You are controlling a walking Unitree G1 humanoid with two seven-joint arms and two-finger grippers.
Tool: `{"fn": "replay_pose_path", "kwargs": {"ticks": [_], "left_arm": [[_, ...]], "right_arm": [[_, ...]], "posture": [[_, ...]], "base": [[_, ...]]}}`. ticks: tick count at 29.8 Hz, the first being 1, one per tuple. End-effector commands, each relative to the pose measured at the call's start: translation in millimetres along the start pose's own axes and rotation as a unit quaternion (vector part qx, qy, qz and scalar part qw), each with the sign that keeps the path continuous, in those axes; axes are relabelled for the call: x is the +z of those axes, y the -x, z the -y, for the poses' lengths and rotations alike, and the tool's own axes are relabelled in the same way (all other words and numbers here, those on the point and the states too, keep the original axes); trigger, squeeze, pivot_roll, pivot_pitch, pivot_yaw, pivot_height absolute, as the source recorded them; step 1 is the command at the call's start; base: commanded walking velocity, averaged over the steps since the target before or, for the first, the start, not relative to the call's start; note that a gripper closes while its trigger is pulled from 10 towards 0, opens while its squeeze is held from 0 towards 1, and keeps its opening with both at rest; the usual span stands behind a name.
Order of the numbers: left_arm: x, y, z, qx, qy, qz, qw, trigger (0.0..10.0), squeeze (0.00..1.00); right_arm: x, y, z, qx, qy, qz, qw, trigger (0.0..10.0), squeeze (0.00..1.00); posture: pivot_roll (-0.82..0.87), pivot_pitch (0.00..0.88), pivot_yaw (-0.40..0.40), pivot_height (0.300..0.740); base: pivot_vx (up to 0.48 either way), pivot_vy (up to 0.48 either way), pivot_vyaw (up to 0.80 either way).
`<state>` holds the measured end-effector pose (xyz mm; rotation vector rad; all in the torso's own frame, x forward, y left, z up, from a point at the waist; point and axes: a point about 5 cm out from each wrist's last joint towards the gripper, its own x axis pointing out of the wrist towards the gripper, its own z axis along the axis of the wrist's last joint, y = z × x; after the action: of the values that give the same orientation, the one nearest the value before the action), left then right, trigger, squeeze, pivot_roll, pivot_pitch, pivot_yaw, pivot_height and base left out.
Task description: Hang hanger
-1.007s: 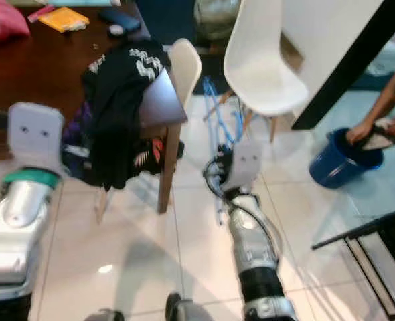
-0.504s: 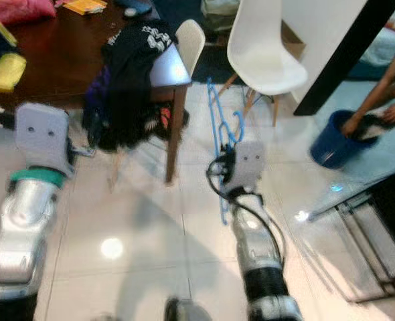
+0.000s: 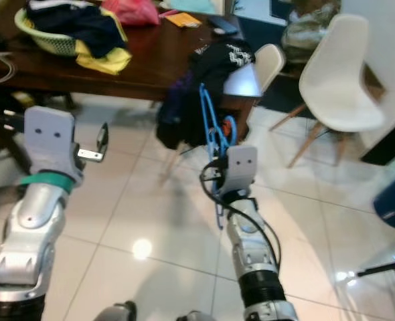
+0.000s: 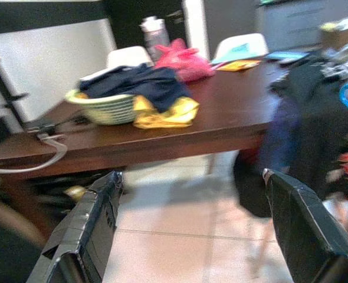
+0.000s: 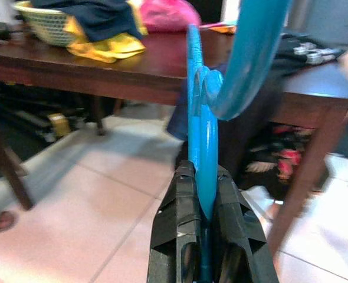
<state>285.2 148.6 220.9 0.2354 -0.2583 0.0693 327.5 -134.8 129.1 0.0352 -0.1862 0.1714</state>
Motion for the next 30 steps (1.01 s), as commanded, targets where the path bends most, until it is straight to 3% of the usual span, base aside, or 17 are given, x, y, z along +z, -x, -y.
{"fn": "replay_pose_path", "kwargs": {"ticks": [1, 16, 30], "left_arm": [[3, -0.4, 2.8, -0.006, 0.003, 0.001, 1.000, 10.0, 0.00], [7, -1.8, 2.3, 0.000, 0.005, 0.009, 1.000, 10.0, 0.00], [16, -5.7, 4.1, -0.002, 0.009, 0.025, 1.000, 10.0, 0.00]], "right_arm": [[-2, 2.4, 4.2, -0.006, 0.003, -0.007, 1.000, 10.0, 0.00], [-2, 1.7, 4.8, -0.010, 0.001, -0.006, 1.000, 10.0, 0.00], [1, 0.3, 10.8, -0.029, -0.016, -0.001, 0.999, 10.0, 0.00]], "posture": [[0.09, 0.059, -0.042, 0.740], [0.09, 0.058, -0.042, 0.740], [0.08, 0.053, -0.045, 0.740]], "base": [[0.000, 0.000, 0.80], [0.000, 0.000, 0.79], [0.383, 0.288, 0.00]]}}
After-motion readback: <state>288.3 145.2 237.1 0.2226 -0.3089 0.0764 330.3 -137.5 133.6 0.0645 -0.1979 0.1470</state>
